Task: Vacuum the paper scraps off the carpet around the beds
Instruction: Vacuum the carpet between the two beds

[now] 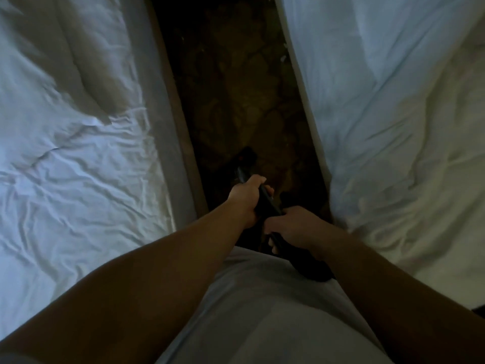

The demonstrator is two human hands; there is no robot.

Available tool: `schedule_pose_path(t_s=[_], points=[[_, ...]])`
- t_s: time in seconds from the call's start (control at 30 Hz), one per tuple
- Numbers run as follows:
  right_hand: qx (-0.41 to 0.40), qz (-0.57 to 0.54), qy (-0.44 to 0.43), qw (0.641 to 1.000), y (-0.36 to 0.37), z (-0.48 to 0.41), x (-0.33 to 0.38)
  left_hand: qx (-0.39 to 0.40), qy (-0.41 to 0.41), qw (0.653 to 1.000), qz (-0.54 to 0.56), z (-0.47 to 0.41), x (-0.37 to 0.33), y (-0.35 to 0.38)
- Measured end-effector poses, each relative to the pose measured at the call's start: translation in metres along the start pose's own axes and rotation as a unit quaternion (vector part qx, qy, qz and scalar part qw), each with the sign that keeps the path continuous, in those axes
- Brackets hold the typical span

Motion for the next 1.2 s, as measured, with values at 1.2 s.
schedule_pose_path(t_s=[1.2], points=[[-0.011,0.033,-0.051,0.998,0.013,0.02,-0.036,0.015,0.019,0.999,0.036,0.031,0.036,-0.001]])
Point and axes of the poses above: each hand's wrist, its own z-axis away from the middle knuckle, its own y-axis out of the palm, x = y × z, the point moved 1 cm from there along -z, towards the middle knuckle, and after that the axes turned 6 degrees about x, right-handed, at the moved point
